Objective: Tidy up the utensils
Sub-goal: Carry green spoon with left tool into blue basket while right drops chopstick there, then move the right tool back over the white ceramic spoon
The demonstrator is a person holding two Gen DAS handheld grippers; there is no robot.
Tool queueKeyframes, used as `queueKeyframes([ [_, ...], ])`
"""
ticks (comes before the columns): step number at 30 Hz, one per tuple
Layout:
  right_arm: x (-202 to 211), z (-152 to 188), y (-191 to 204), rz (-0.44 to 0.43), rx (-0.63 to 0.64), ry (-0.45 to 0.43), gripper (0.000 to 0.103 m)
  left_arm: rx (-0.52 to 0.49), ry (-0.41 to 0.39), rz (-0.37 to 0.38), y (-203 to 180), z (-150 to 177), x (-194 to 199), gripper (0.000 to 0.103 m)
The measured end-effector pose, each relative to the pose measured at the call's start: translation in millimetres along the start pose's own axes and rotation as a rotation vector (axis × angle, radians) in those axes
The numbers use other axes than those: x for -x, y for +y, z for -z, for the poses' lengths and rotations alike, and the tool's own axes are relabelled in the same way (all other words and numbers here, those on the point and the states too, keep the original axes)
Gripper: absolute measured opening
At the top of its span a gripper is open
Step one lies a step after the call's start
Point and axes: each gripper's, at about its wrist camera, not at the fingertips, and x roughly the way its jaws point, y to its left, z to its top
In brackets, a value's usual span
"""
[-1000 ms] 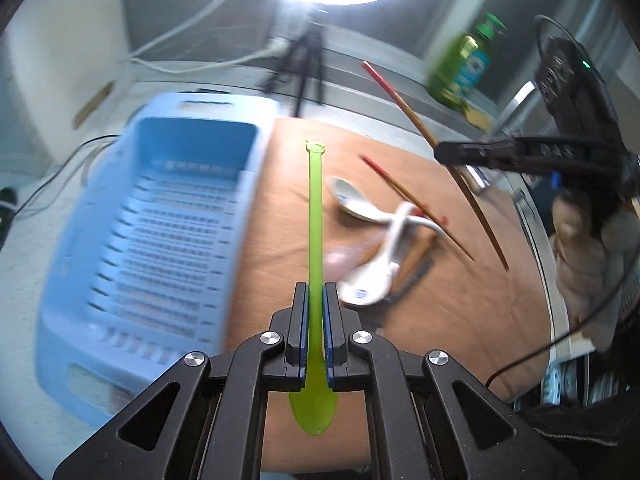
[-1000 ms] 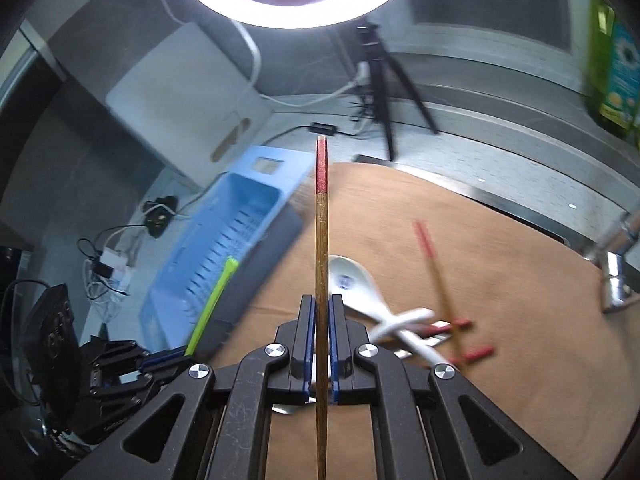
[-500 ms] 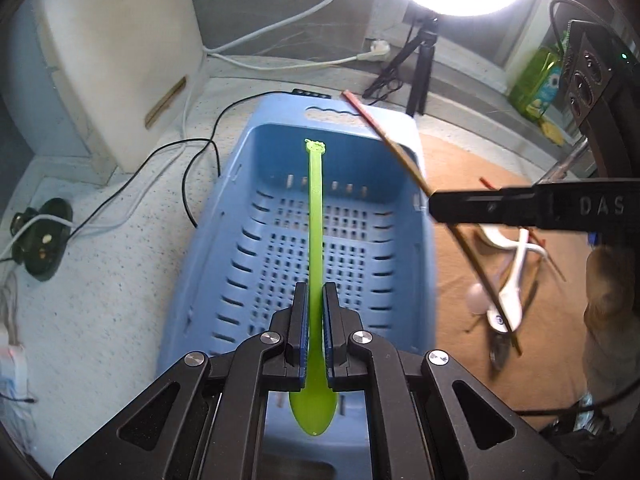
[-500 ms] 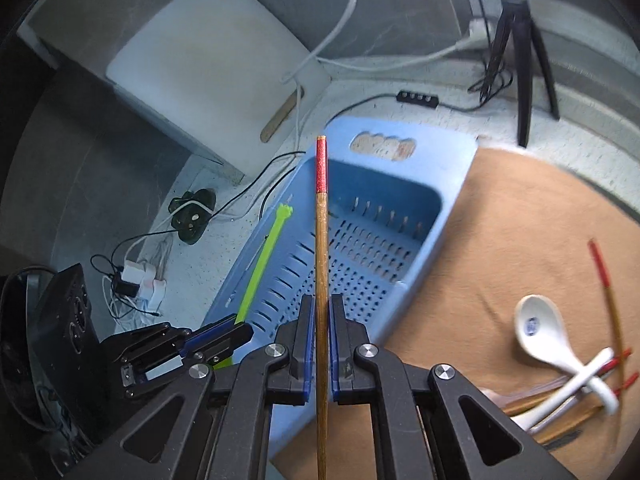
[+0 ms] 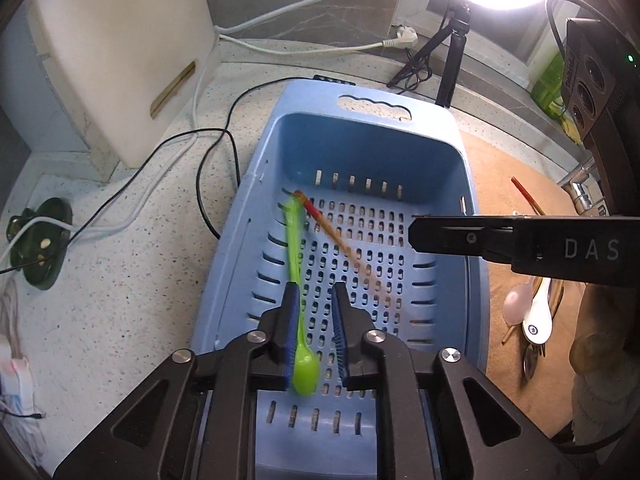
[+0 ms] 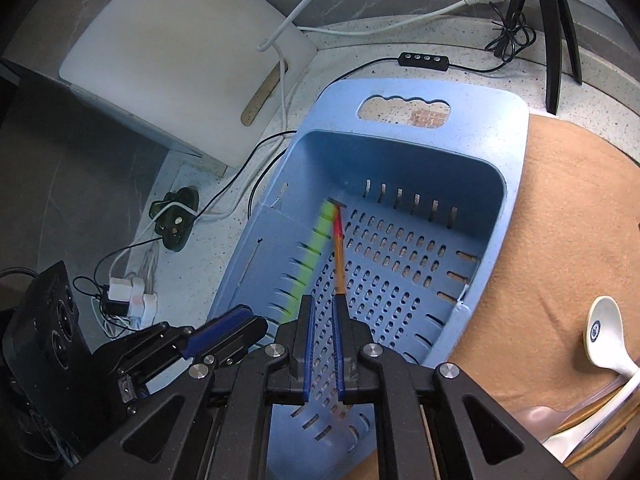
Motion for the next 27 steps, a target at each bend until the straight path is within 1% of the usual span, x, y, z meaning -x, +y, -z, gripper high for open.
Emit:
queueKeyframes([
  [7, 17, 6, 5, -0.001, 0.036, -0.03, 0.01, -0.015, -0.028, 0.0, 0, 2, 12, 0.015],
  [9, 25, 10, 4, 0.006, 0.054, -0.044, 0.015, -0.023, -0.042, -0.001, -3, 4, 18, 0.015],
  [13, 48, 22, -5, 0.019, 0.088, -0.088, 0.021, -0.027, -0.068, 0.0, -11, 10, 31, 0.015],
  [15, 61, 27, -11, 0.02, 0.104, -0.107, 0.027, -0.024, -0.084, 0.005, -16, 14, 40, 0.015],
  [17, 76, 34, -21, 0.022, 0.124, -0.124, 0.029, -0.021, -0.098, 0.008, -23, 19, 49, 0.015],
  [20, 103, 44, -40, 0.029, 0.153, -0.16, 0.03, -0.014, -0.117, 0.017, -38, 28, 62, 0.015],
  [22, 122, 50, -58, 0.005, 0.15, -0.191, 0.031, -0.004, -0.126, 0.033, -50, 35, 69, 0.015],
  [23, 131, 52, -68, -0.011, 0.142, -0.205, 0.033, 0.007, -0.127, 0.043, -56, 39, 71, 0.015],
  [24, 141, 54, -80, -0.023, 0.13, -0.218, 0.038, 0.015, -0.129, 0.05, -62, 42, 72, 0.015],
  [26, 156, 56, -100, -0.022, 0.126, -0.227, 0.04, 0.027, -0.127, 0.08, -77, 51, 73, 0.015],
  [27, 163, 57, -110, -0.004, 0.141, -0.225, 0.04, 0.038, -0.119, 0.097, -86, 55, 71, 0.017],
])
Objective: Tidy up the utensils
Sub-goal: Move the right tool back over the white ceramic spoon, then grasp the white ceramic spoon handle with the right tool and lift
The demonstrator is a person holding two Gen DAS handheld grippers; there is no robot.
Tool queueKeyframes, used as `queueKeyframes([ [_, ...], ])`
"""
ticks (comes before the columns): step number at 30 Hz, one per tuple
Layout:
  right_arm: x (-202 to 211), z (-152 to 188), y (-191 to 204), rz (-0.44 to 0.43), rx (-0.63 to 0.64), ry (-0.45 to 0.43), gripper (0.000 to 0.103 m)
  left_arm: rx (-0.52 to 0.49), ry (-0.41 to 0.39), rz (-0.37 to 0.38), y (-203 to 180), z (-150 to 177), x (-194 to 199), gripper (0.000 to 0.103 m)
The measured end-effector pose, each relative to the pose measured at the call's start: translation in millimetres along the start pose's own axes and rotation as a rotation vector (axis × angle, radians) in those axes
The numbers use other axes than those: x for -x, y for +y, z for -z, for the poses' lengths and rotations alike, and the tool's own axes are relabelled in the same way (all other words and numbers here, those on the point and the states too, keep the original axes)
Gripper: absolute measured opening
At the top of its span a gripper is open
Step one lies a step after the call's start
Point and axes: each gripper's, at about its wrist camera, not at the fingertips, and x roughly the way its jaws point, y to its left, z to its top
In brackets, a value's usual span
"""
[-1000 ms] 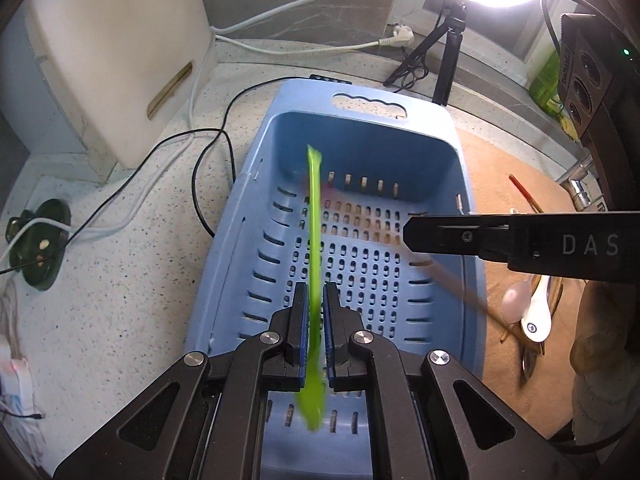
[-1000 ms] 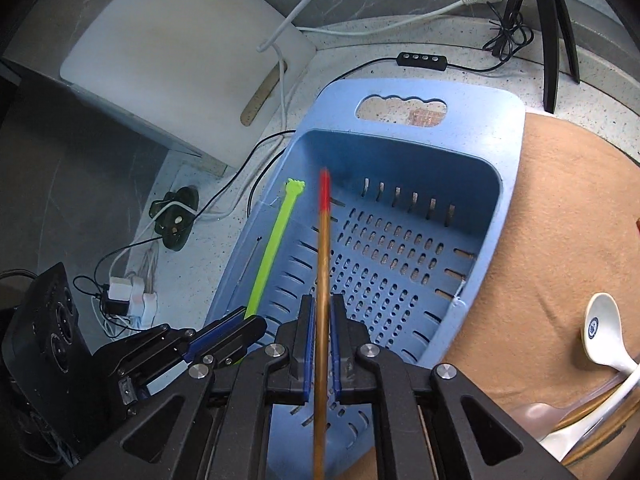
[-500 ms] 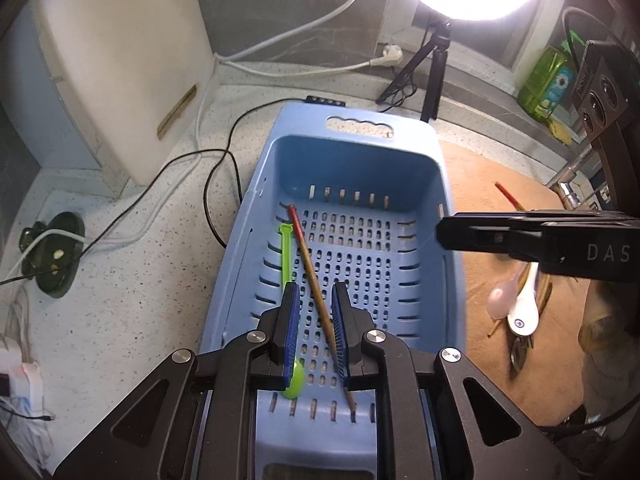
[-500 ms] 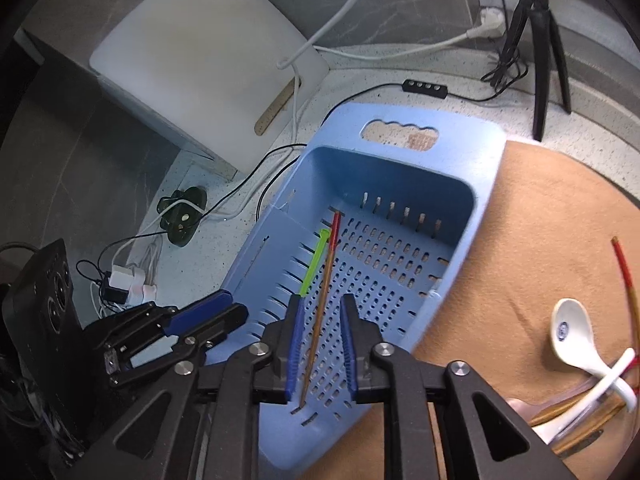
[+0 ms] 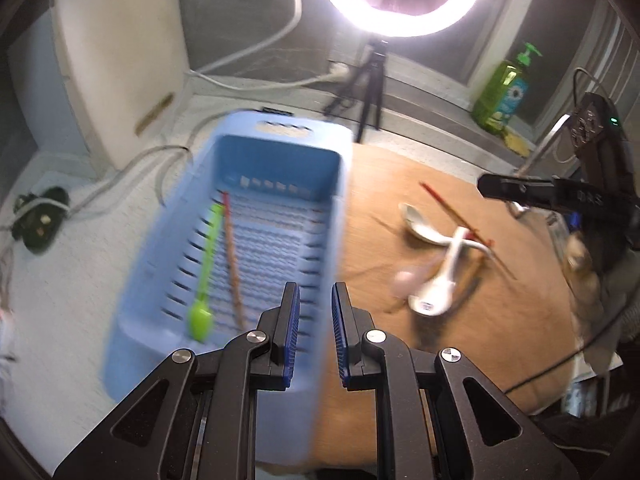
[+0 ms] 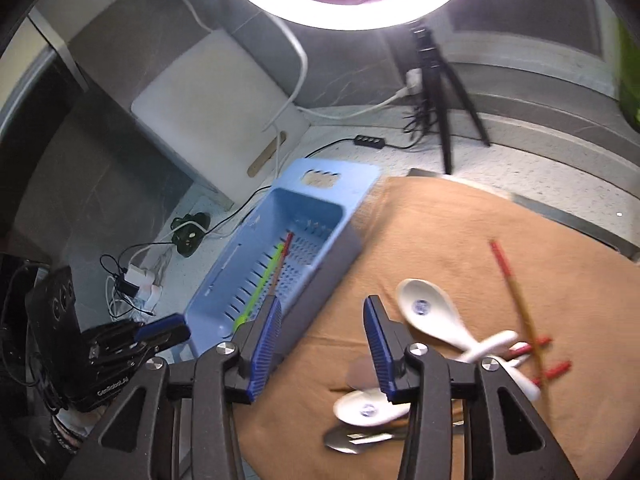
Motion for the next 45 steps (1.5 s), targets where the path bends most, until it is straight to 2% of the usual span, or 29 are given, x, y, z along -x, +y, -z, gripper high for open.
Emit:
queueKeyframes([
  [3, 13, 3, -22, 0.029, 0.036, 0.034, 0.04, 0.039, 0.022, 0.038, -20, 14, -8, 0.026],
  [6, 18, 8, -47, 0.012, 0.009, 0.097, 0.04, 0.071, 0.048, 0.077, -43, 25, -19, 0.028],
  [9, 14, 14, -65, -0.018, -0.02, 0.148, 0.04, 0.107, 0.064, 0.093, -63, 33, -28, 0.042],
  [13, 0, 22, -78, -0.083, -0.063, 0.209, 0.04, 0.154, 0.089, 0.129, -81, 40, -42, 0.042],
  [18, -25, 31, -83, -0.136, -0.102, 0.28, 0.04, 0.18, 0.107, 0.114, -89, 42, -55, 0.042],
  [31, -61, 39, -95, -0.079, -0.213, 0.301, 0.039, 0.091, 0.204, 0.12, -85, 30, -95, 0.042],
  [40, -75, 39, -93, -0.022, -0.228, 0.31, 0.03, 0.082, 0.224, 0.139, -80, 26, -110, 0.042],
  [45, -77, 38, -95, 0.001, -0.238, 0.318, 0.021, 0.066, 0.218, 0.132, -82, 27, -111, 0.042],
])
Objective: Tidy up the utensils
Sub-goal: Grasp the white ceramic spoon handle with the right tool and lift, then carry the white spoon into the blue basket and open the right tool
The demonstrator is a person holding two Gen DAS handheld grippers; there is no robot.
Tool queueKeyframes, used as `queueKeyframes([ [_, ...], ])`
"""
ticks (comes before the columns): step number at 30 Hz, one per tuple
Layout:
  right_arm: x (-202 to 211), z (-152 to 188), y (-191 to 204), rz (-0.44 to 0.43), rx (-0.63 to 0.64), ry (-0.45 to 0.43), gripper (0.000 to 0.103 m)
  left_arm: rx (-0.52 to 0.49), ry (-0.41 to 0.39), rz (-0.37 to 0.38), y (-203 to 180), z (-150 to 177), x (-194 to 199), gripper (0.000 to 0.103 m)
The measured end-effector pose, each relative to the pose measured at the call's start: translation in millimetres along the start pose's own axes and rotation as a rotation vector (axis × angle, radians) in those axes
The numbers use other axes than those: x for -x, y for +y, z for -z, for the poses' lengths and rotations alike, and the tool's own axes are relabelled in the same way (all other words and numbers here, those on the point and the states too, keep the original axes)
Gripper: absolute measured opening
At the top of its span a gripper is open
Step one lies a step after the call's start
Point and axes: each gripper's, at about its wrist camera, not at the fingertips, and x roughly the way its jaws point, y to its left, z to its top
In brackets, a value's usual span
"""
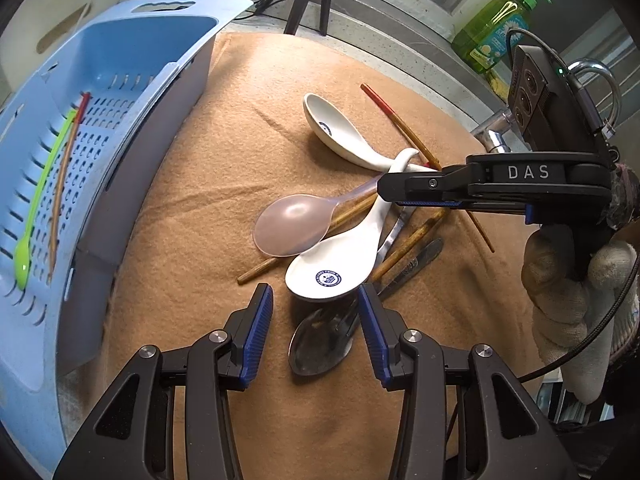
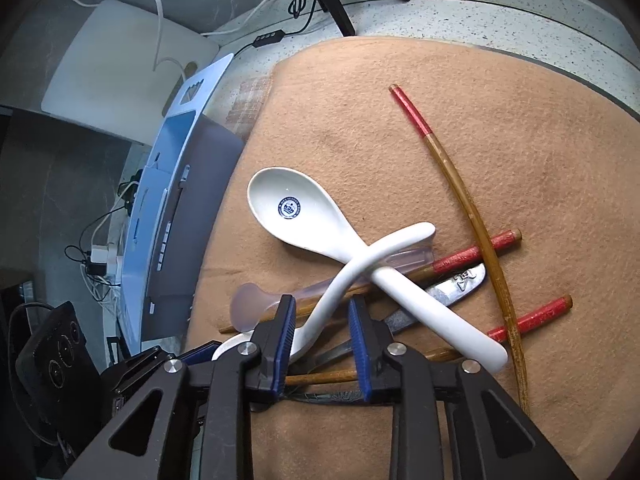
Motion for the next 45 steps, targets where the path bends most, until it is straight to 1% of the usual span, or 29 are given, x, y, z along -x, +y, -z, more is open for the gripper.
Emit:
queueKeyframes([
  [5, -9, 0, -3, -0.01, -0.036, 0.042, 0.021, -0.012, 0.002, 0.009, -3, 0, -3, 0.04],
  [9, -12, 1, 0, 0.001, -0.032, 0.039, 0.02, -0.014, -0.001, 0.015, -4, -1, -5, 0.038],
  [11, -13, 1, 1, 0.001, -0.026, 0.044, 0.016, -0.012, -0.003, 0.018, -3, -1, -5, 0.038],
  [13, -13, 2, 1, -0.009, -0.032, 0.041, 0.013, -0.01, -0.003, 0.025, -3, -1, -6, 0.037],
  [21, -5, 6, 0, -0.035, -0.052, 0.024, 0.012, -0.015, -0.021, 0.036, -5, 2, -1, 0.037],
  [28, 13, 9, 13, -0.069, -0.041, -0.009, 0.011, -0.024, -0.069, 0.04, -10, 7, 22, 0.036],
  [32, 22, 5, 32, -0.087, -0.012, -0.037, 0.01, -0.022, -0.113, 0.028, -7, 6, 42, 0.036],
  [37, 24, -10, 68, -0.114, 0.047, -0.049, 0.009, 0.016, -0.179, 0.012, 13, 5, 68, 0.035],
  [41, 14, -18, 102, -0.126, 0.1, -0.041, 0.009, 0.057, -0.214, -0.012, 35, 8, 82, 0.035],
  [45, -4, -29, 138, -0.137, 0.161, -0.019, 0.008, 0.093, -0.234, -0.037, 57, 12, 93, 0.033],
])
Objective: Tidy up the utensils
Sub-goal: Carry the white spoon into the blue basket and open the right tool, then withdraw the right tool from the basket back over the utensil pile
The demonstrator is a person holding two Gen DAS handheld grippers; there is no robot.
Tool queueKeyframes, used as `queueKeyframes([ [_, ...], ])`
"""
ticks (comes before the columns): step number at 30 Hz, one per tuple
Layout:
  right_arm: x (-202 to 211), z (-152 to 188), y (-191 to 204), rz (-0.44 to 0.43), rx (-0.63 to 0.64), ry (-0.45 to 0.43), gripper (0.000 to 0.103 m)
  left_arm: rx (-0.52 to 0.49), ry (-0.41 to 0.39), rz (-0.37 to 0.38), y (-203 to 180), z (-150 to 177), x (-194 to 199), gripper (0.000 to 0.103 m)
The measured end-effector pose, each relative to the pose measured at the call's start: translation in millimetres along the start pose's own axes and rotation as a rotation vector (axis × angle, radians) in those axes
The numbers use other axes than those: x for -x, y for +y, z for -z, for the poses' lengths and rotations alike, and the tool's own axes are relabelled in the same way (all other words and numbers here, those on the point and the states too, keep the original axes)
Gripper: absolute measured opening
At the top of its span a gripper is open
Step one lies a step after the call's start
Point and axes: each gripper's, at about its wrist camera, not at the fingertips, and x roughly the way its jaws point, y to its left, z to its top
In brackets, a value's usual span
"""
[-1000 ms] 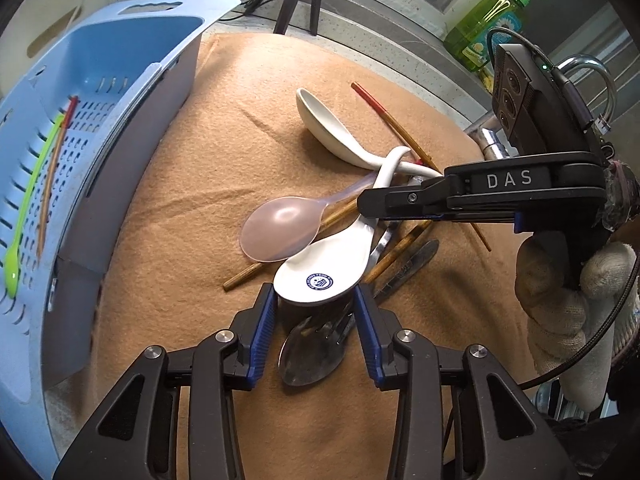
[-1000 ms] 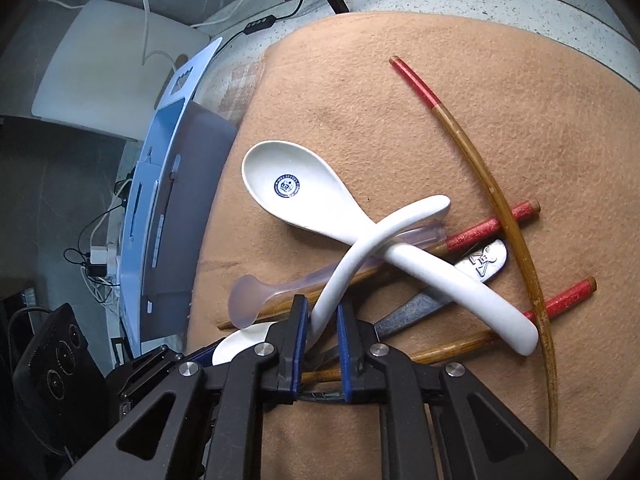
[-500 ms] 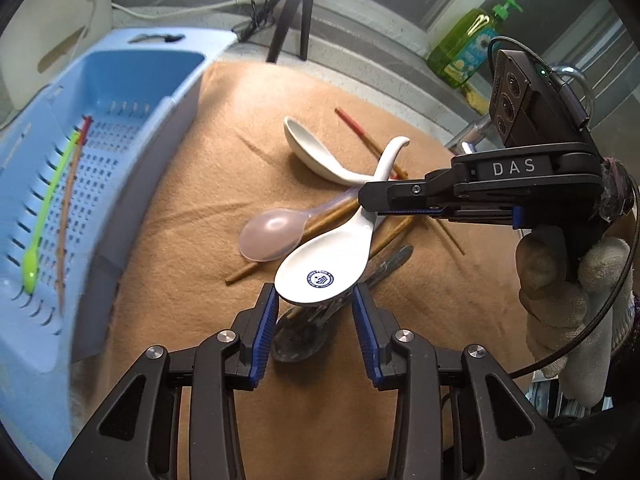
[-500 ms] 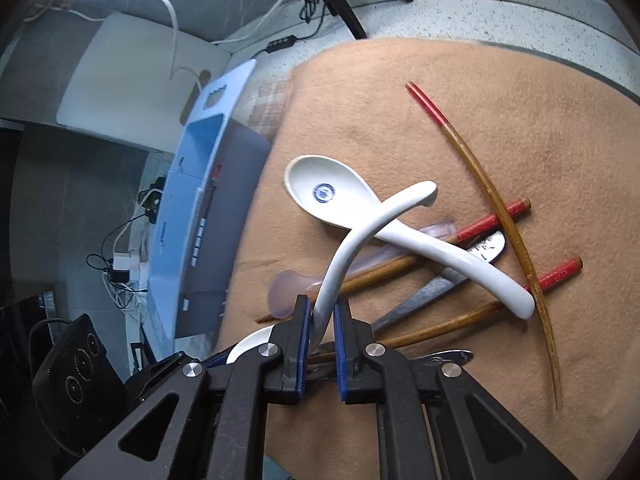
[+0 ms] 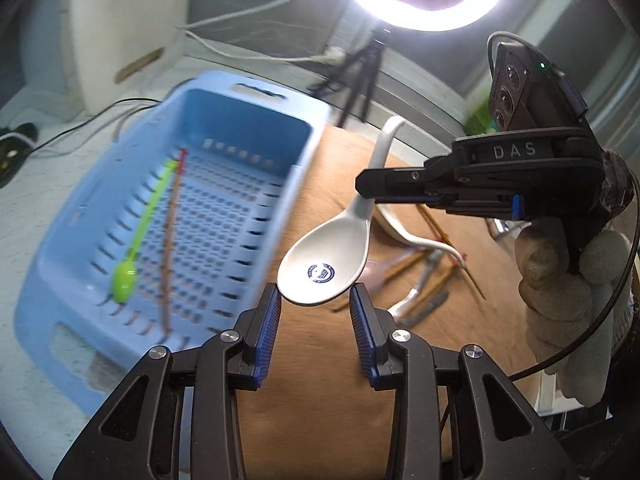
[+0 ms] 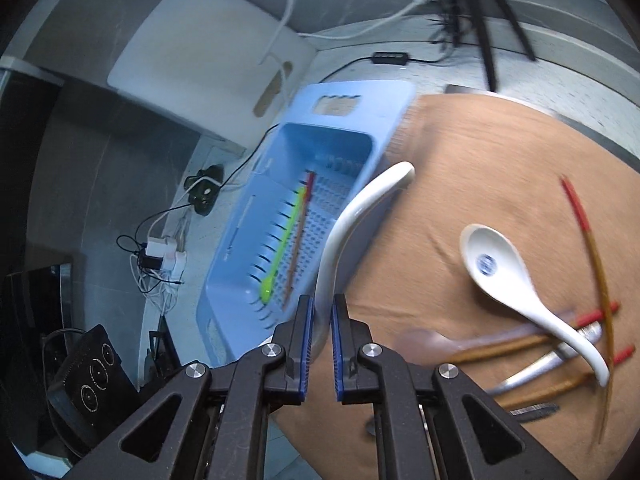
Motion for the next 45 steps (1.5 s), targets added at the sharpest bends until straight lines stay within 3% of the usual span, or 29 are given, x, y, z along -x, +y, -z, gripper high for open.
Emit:
queueKeyframes([
  [10, -56, -24, 34, 0.021, 0.058, 0.079, 0.008, 0.057, 0.013, -0.047, 43, 3, -1, 0.03],
  [17, -66, -31, 47, 0.047, 0.086, 0.066, 0.012, 0.086, -0.004, -0.076, 56, 0, 7, 0.03],
  [24, -48, -27, 57, 0.063, 0.139, 0.015, 0.024, 0.037, -0.054, -0.143, 47, -2, 25, 0.03],
  [31, -24, -19, 61, 0.081, 0.181, -0.024, 0.028, -0.046, -0.107, -0.207, 24, -4, 42, 0.03],
  [37, -1, -11, 58, 0.096, 0.198, -0.056, 0.03, -0.09, -0.147, -0.22, 2, -3, 56, 0.032],
  [40, 11, -7, 53, 0.084, 0.19, -0.069, 0.038, -0.12, -0.165, -0.237, -8, -3, 61, 0.032],
  [45, 32, -1, 47, 0.094, 0.198, -0.108, 0.038, -0.165, -0.187, -0.257, -24, -3, 65, 0.032],
])
